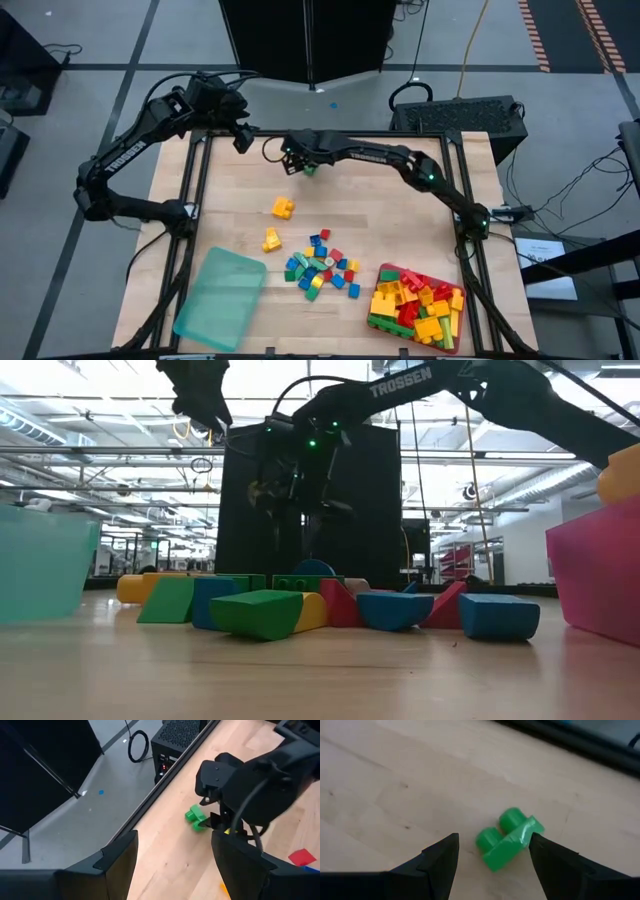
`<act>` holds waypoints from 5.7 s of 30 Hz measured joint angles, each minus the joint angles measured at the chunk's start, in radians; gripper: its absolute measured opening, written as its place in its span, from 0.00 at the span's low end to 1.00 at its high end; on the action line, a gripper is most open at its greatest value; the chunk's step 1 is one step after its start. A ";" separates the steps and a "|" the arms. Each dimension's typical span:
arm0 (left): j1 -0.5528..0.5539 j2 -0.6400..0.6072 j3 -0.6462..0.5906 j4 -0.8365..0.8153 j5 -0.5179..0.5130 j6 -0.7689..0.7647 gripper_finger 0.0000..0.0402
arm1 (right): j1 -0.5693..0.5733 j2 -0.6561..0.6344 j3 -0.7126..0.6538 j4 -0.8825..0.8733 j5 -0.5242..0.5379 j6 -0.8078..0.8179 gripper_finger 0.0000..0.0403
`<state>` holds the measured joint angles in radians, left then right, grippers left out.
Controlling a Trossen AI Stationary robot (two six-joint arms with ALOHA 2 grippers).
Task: Sort blocks by size
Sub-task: Put the 2-stud green game piece into the pink bin
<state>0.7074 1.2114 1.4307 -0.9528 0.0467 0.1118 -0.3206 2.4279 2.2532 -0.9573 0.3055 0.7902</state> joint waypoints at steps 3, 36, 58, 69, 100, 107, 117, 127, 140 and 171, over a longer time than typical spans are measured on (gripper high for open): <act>0.000 0.000 0.000 0.003 0.000 0.007 0.64 | -0.013 0.009 0.000 -0.038 -0.022 0.041 0.58; 0.000 0.000 0.000 -0.007 0.001 0.033 0.64 | -0.059 0.042 0.013 -0.028 -0.239 0.021 0.05; 0.013 0.000 0.000 0.001 -0.006 0.054 0.64 | -0.126 0.014 0.016 -0.037 -0.233 0.009 0.69; 0.013 0.000 0.000 0.002 -0.006 0.056 0.64 | -0.151 0.046 0.015 -0.003 -0.305 0.073 0.64; 0.013 0.000 0.000 0.009 0.002 0.061 0.64 | -0.157 -0.027 0.014 -0.594 -0.282 -0.140 0.21; 0.013 -0.001 0.000 -0.015 0.002 0.078 0.64 | -0.114 -0.085 0.016 -0.591 -0.076 -0.236 0.32; 0.013 -0.002 0.000 -0.015 0.002 0.080 0.64 | -0.123 -0.081 0.015 -0.562 -0.076 -0.325 0.71; 0.013 -0.002 0.000 -0.014 0.002 0.080 0.64 | -0.126 -0.082 -0.143 -0.426 -0.167 -0.356 0.72; 0.013 -0.002 0.000 0.011 0.002 0.080 0.64 | -0.161 -0.089 -0.382 -0.198 -0.279 -0.394 0.60; 0.013 -0.002 0.000 0.045 0.008 0.054 0.64 | 0.445 -1.094 -0.902 -0.457 -0.182 0.521 0.34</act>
<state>0.7208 1.2098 1.4307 -0.9080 0.0544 0.1658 0.1241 1.3335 1.3516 -1.4143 0.1237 1.3114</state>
